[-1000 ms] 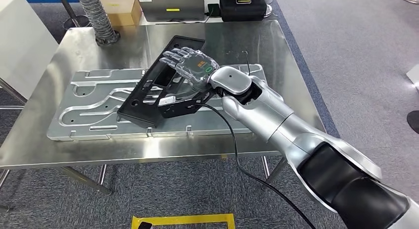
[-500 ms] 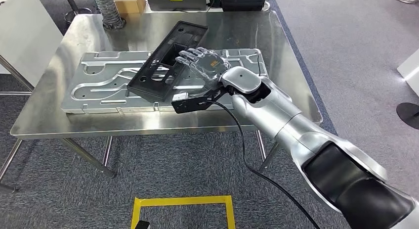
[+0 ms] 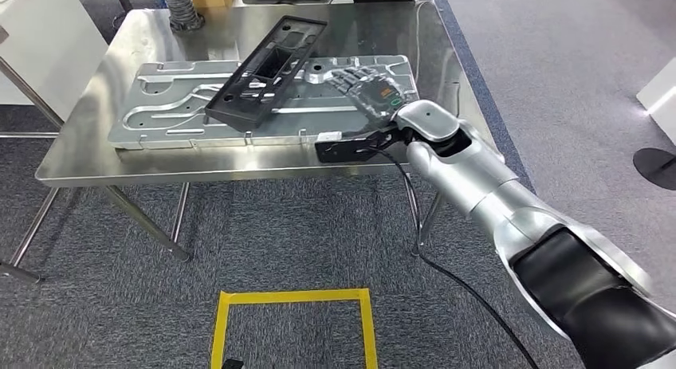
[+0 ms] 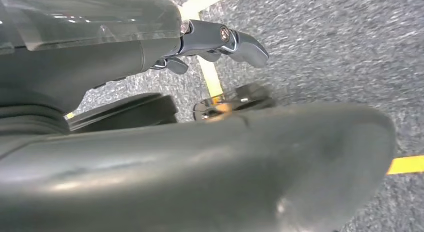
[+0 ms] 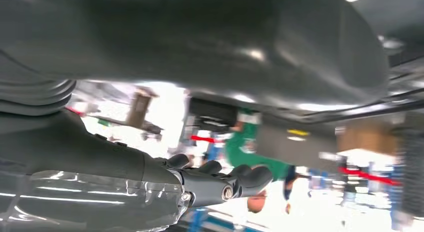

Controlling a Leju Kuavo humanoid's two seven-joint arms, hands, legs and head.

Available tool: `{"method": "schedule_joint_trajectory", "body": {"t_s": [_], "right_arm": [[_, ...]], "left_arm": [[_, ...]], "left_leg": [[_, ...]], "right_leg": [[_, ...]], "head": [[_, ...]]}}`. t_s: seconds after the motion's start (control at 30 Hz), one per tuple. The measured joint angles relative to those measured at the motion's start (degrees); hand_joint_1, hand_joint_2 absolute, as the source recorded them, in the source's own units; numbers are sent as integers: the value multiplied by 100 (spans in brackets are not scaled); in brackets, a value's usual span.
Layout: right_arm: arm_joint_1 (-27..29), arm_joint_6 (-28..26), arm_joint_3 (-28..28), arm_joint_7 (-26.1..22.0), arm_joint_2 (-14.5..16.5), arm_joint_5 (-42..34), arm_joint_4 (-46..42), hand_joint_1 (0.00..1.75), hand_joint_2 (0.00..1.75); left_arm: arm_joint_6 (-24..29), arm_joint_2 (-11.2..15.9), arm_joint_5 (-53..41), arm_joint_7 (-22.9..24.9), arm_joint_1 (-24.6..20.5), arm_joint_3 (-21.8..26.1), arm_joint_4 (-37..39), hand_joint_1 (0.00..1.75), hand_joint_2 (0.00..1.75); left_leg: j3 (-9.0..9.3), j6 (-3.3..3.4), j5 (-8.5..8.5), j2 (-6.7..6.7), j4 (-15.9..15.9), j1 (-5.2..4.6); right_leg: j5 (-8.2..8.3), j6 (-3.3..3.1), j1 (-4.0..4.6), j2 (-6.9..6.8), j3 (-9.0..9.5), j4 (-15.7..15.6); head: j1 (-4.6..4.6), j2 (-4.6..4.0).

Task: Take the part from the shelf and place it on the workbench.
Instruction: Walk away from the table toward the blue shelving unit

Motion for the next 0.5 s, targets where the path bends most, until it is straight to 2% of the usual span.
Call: {"method": "schedule_joint_trajectory", "body": {"t_s": [0.03,0.07,0.1,0.13,0.17,0.2,0.27,0.3,0.33,0.37,0.4,0.43,0.5], "right_arm": [[-1,-38,-68,-9,-89,-26,18,0,0],[1,-77,-139,-14,-194,-57,42,0,0],[12,-114,-203,-24,-298,-92,74,0,0],[26,-137,-258,-43,-407,-120,107,0,0],[41,-157,-316,-65,-524,-144,141,0,0],[53,-172,-372,-82,-637,-164,173,0,0],[80,-211,-481,-69,-835,-207,225,0,0],[118,-251,-544,-42,-951,-245,252,0,0],[189,-327,-630,-13,-1088,-317,274,0,0],[303,-443,-762,-3,-1282,-435,294,0,0],[459,-588,-941,-31,-1510,-594,308,0,0],[660,-754,-1179,-96,-1760,-798,320,0,0],[1202,-1070,-1792,-323,-2238,-1309,357,0,0]], "left_arm": [[-1,2,9,-10,1,4,0,0,0],[-3,3,21,-20,8,8,1,0,0],[-7,1,32,-26,19,12,1,0,0],[-11,0,40,-31,29,15,1,0,0],[-14,-1,45,-34,36,19,1,0,0],[-16,-2,51,-37,41,22,1,0,0],[-16,-2,63,-40,51,32,1,0,0],[-17,-2,70,-41,57,38,1,0,0],[-22,-3,74,-41,61,44,1,0,0],[-29,-5,78,-40,63,49,1,0,0],[-36,-9,78,-38,68,51,1,0,0],[-42,-15,76,-33,77,52,1,0,0],[-37,-31,82,-14,104,55,1,0,0]], "left_leg": [[197,43,-127,-11,-302,-17],[267,93,-182,-16,-465,-35],[226,151,-140,-14,-486,-31],[166,207,-68,-6,-498,-24],[93,265,20,0,-507,-14],[3,308,115,6,-516,-5],[-208,348,291,8,-507,-18],[-315,352,371,9,-501,-25],[-420,356,447,9,-492,-31],[-518,358,516,-2,-480,-34],[-612,357,580,-26,-465,-35],[-692,354,640,-61,-445,-34],[-792,319,741,-139,-415,-46]], "right_leg": [[59,32,3,-9,-19,-3],[124,69,6,-18,-27,-22],[183,106,-1,-23,-39,-52],[155,142,-11,-16,-70,-45],[4,176,-19,-5,-126,45],[-259,204,-30,10,-207,248],[-894,255,-37,32,-398,995],[-1052,275,-38,37,-458,1381],[-1066,288,-38,39,-455,1654],[-955,294,-38,40,-360,1737],[-798,290,-38,39,-154,1607],[-701,270,-33,34,166,1266],[-806,206,-1,-12,860,349]], "head": [[0,0],[1,0],[0,0],[0,0],[1,0],[1,0],[2,0],[2,0],[2,0],[2,0],[2,0],[2,0],[2,0]]}}
